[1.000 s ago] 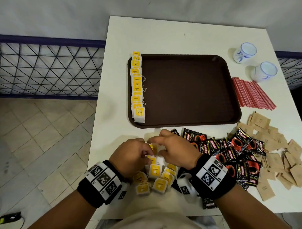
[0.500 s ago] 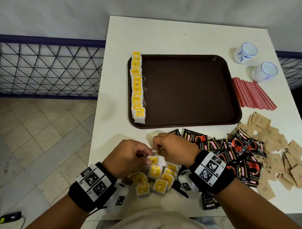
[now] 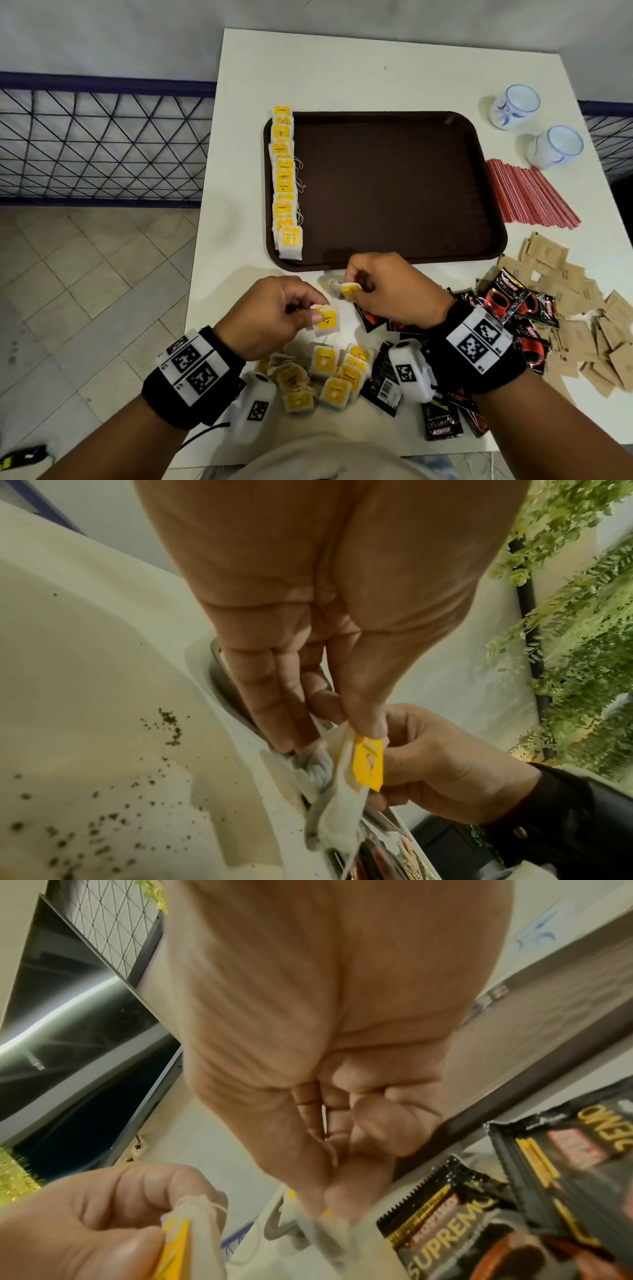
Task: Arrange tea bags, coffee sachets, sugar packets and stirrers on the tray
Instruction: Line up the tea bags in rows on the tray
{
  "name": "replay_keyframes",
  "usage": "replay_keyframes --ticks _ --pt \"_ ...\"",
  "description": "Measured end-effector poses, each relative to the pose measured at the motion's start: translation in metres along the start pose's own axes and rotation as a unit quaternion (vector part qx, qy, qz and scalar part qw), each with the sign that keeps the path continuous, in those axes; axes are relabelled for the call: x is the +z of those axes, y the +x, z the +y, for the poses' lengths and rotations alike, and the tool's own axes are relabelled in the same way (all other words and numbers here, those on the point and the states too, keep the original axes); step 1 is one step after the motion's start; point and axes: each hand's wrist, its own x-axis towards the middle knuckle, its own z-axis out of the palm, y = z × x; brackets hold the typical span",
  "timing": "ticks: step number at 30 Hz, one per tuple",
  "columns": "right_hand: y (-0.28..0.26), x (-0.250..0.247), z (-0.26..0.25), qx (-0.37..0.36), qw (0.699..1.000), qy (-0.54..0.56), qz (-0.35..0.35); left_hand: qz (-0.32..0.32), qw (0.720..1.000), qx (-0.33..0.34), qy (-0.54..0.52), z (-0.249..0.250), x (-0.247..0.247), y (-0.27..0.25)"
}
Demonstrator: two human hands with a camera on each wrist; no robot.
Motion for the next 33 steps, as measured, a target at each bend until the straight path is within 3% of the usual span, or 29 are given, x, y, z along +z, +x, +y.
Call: replay_keyframes --ticks 6,13,23,33 --pt "0.004 -0.006 0.005 0.000 0.999 0.025 0.041 0.034 0.999 0.017 0.032 0.009 -0.003 0.015" --pt "0.011 -0.012 0.007 0.015 0.996 0.063 0.067 0.023 0.999 0.012 0.034 0.016 -0.015 0.039" --pt "0.010 -0.012 0.011 0.033 0.993 0.099 0.064 0.003 1.000 0.023 -0.020 0.014 0.005 0.036" --pt "0.007 -0.014 0.012 0.048 0.990 0.129 0.044 -0.003 0.998 -0.017 -0.056 0.013 0.013 0.030"
